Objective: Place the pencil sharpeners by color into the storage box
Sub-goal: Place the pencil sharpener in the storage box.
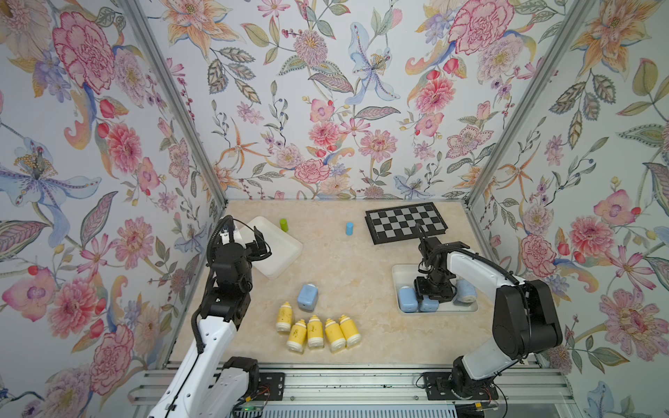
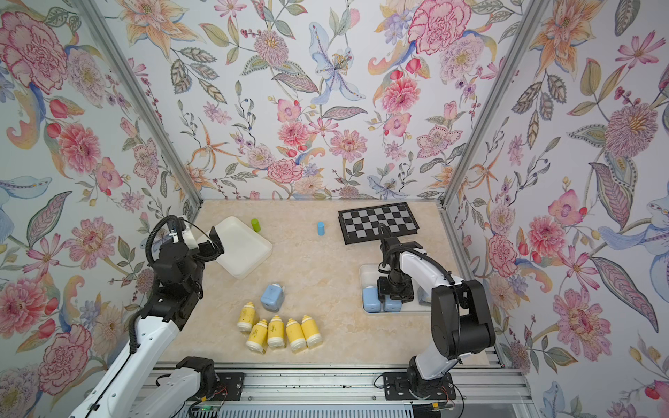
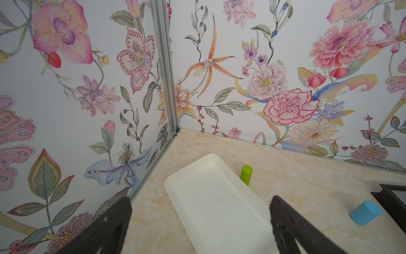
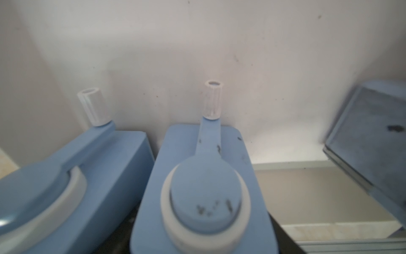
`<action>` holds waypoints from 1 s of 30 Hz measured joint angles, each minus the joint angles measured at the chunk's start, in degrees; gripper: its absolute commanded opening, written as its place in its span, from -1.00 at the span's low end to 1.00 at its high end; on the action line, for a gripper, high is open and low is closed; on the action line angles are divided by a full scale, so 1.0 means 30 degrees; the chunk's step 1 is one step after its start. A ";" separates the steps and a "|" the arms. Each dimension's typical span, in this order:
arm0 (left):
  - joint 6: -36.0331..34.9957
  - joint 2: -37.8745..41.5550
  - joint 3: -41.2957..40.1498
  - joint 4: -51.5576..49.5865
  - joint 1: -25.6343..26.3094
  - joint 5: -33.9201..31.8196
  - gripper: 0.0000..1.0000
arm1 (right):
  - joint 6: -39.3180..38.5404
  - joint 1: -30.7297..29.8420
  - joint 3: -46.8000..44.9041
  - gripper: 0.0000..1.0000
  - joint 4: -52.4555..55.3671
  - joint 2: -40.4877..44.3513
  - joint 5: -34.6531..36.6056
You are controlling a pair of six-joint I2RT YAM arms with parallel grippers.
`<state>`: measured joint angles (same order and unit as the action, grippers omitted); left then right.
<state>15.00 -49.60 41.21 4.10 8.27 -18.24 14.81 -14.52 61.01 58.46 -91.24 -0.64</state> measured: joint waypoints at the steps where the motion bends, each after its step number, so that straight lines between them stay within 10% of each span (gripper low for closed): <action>1: 0.0000 0.0000 0.0000 0.0000 0.0000 0.0000 0.99 | 0.0000 -0.0007 0.0138 0.34 0.0153 0.0153 0.0007; 30: 0.0000 0.0000 0.0000 0.0000 0.0000 0.0000 0.99 | 0.2470 -0.3942 0.6353 0.39 0.3767 0.4080 0.0576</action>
<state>15.00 -49.60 41.21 4.10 8.27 -18.24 22.22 -26.35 80.07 69.76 -79.00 1.08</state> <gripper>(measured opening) 0.994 0.692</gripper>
